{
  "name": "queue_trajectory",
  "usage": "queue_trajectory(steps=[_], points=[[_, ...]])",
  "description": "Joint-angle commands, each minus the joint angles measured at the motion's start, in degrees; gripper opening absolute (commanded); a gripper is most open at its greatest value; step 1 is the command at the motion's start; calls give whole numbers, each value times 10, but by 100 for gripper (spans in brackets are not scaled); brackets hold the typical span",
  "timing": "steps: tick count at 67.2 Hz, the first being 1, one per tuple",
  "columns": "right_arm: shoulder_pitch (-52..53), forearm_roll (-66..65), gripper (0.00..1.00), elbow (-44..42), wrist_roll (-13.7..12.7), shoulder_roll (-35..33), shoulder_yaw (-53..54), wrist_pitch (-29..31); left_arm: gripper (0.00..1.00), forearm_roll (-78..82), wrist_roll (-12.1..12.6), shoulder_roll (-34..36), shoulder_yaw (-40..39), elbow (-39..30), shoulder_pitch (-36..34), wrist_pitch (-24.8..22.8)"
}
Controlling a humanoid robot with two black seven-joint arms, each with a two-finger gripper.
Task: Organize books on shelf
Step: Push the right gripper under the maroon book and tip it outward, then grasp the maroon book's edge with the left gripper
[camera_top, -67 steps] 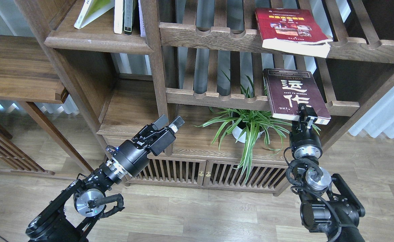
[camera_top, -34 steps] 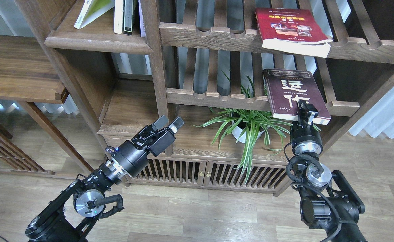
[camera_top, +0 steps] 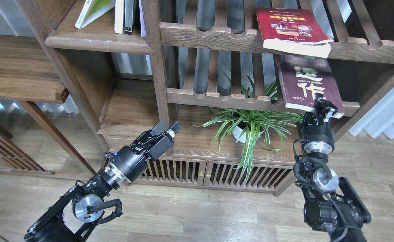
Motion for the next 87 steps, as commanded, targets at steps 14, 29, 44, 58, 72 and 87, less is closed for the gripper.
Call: queue_trajectory(steps=[14, 29, 44, 58, 72, 87], points=[[-39, 45, 5, 23, -47, 0, -100, 3, 95, -155, 86, 2, -15, -4, 3, 0], [-36, 45, 5, 25, -47, 0, -179, 3, 90, -194, 88, 3, -13, -5, 3, 0], [-38, 45, 6, 25, -46, 0, -228, 3, 90, -223, 88, 34, -13, -3, 14, 0], [-39, 45, 6, 39, -46, 0, -252, 3, 90, -256, 89, 79, -5, -2, 16, 0], [-47, 42, 5, 71, -46, 0, -331, 3, 90, -266, 101, 80, -5, 3, 17, 0], [-46, 34, 5, 72, -46, 0, -341, 3, 90, -266, 102, 78, 0, 3, 15, 0]])
